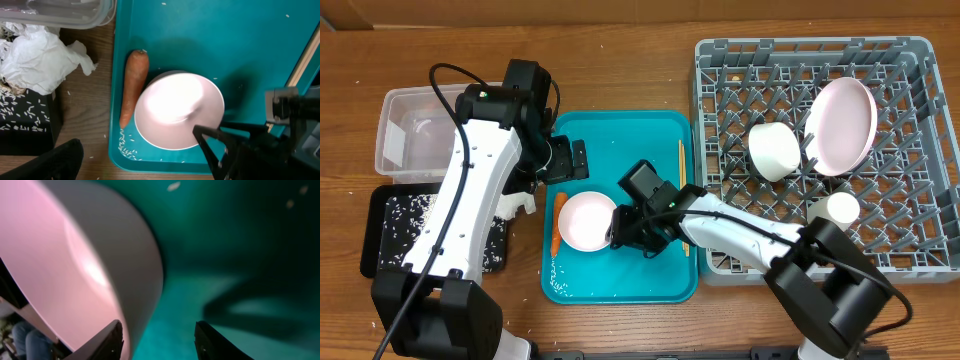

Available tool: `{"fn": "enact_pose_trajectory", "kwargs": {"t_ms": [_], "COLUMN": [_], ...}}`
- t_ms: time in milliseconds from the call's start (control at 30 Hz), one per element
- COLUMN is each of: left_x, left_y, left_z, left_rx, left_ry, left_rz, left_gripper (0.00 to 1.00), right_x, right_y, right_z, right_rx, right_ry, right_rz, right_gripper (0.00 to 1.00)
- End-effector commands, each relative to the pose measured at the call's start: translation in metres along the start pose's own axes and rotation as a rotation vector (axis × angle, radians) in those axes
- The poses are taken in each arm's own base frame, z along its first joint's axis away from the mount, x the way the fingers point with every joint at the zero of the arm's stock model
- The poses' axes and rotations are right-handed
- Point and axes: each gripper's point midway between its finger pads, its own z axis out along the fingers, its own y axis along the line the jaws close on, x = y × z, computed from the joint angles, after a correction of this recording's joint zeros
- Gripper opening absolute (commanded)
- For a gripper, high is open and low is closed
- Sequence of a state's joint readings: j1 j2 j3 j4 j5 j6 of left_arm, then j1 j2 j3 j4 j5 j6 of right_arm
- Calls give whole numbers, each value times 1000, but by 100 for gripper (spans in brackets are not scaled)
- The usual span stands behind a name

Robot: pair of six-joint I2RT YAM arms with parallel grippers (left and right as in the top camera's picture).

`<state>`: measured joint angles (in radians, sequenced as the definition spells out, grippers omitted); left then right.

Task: Sort waste into correct bins and load items into the dishwasher
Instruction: 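Grasp the pink bowl rim on the tray with right gripper and lift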

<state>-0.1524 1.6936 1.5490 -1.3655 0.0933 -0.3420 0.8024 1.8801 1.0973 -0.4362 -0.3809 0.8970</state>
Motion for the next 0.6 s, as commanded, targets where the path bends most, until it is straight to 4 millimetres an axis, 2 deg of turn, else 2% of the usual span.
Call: {"fn": "enact_pose_trajectory", "kwargs": {"t_ms": [0, 33, 100, 133, 267, 400, 467, 567], "left_x": [2, 2, 2, 2, 2, 2, 0, -2], "left_y": [-1, -1, 0, 0, 0, 0, -1, -1], "left_z": [1, 1, 1, 1, 1, 1, 1, 1], "left_rx": [8, 8, 6, 4, 4, 4, 7, 10], "left_ry": [11, 11, 11, 11, 10, 9, 1, -6], "left_rz": [-8, -8, -8, -7, -4, -4, -3, -3], "left_gripper": [100, 100, 100, 100, 100, 100, 100, 100], "right_x": [-11, -12, -11, -11, -22, -37, -42, -55], "right_y": [-9, -12, -15, -15, -10, -15, -15, -14], "right_z": [8, 12, 14, 13, -8, -43, -63, -107], "right_rx": [10, 15, 10, 4, 17, 119, 176, 274], "right_ry": [-17, -15, 14, 21, -13, -111, -161, -278], "right_rz": [83, 99, 116, 117, 34, -32, -65, -119], "right_gripper": [47, 43, 12, 4, 4, 4, 4, 4]}}
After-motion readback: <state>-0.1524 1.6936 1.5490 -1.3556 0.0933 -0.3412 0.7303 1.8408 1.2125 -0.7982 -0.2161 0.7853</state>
